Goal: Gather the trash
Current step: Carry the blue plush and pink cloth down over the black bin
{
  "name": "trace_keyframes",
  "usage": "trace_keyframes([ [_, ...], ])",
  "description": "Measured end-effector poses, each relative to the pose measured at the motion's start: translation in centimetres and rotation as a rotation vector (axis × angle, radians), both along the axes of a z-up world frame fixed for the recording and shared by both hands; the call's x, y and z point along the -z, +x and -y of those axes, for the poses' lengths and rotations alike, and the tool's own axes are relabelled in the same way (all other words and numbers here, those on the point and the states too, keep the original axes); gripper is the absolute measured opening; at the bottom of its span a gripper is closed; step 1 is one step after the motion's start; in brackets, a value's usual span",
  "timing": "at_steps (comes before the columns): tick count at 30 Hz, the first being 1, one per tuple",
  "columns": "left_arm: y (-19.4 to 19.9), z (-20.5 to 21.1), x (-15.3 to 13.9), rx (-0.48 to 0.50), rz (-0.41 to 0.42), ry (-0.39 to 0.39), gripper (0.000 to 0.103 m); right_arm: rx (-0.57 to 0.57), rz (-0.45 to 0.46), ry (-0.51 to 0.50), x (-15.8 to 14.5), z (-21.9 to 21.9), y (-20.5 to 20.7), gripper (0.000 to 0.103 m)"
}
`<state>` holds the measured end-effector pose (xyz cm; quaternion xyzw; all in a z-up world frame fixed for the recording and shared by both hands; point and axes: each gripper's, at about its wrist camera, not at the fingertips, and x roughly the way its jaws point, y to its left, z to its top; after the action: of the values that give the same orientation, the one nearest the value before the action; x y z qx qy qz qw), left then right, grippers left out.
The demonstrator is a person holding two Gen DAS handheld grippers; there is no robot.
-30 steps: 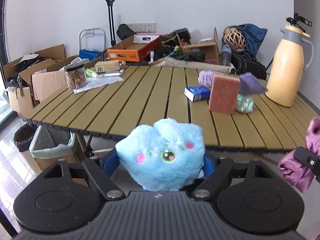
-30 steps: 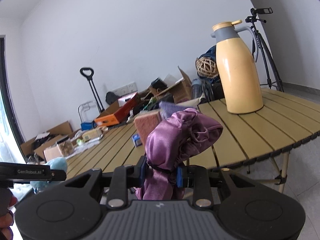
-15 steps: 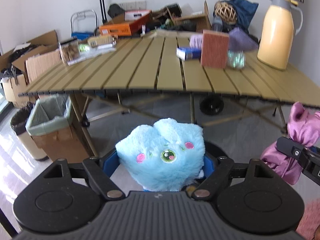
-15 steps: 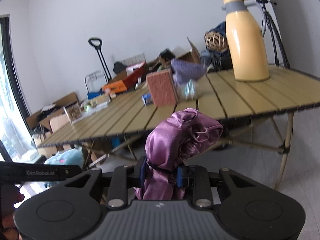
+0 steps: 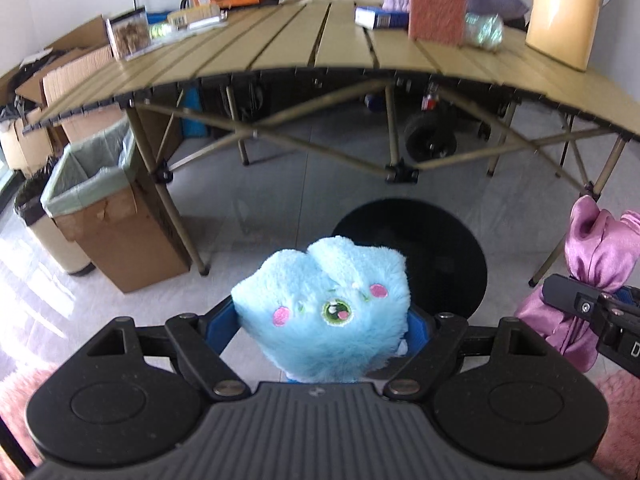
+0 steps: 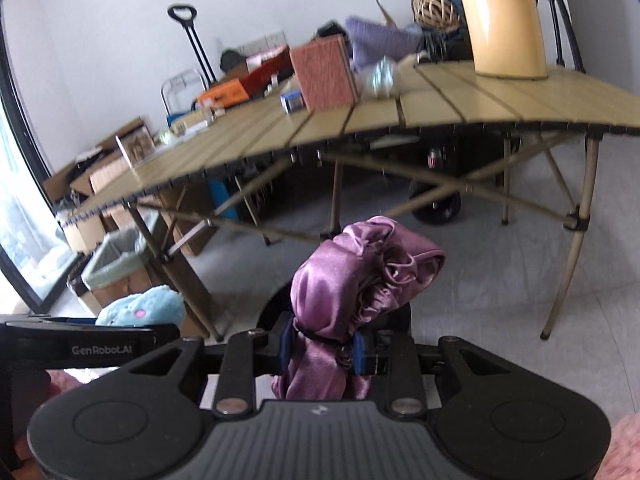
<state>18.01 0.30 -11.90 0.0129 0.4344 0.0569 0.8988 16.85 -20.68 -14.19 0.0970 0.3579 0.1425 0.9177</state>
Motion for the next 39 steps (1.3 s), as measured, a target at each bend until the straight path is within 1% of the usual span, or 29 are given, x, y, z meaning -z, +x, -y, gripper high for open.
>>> trace_keyframes([
  [10,1.6,-1.7,4.4,-0.043,-0.127,-0.009,0.082,-0.017,-0.167,-0.048,3.7,-1.3,0.8,0.028],
  [13,2.1,-2.5,5.5,-0.062,-0.144,-0.004,0.082,-0.021,-0.211,-0.056,4.6,-1.6,1.1,0.028],
  [16,2.6,-3.4,6.3,-0.087,-0.171,-0.022,0.082,-0.025,-0.247,-0.069,5.4,-2.0,1.2,0.028],
  [20,2.9,-3.6,7.1,-0.097,-0.168,0.017,0.082,-0.029,-0.276,-0.086,6.0,-2.2,1.5,0.028],
  [23,3.4,-4.0,7.8,-0.107,-0.193,0.0,0.082,-0.031,-0.292,-0.094,6.3,-2.4,1.7,0.028],
  [28,4.0,-4.4,8.4,-0.12,-0.195,0.018,0.082,-0.041,-0.294,-0.099,6.5,-2.9,2.2,0.028],
  [35,4.8,-4.9,8.9,-0.154,-0.191,0.058,0.082,-0.059,-0.262,-0.1,5.9,-3.4,3.3,0.028],
  [39,5.4,-5.6,9.1,-0.174,-0.2,0.052,0.082,-0.066,-0.247,-0.096,5.6,-3.8,4.3,0.028],
])
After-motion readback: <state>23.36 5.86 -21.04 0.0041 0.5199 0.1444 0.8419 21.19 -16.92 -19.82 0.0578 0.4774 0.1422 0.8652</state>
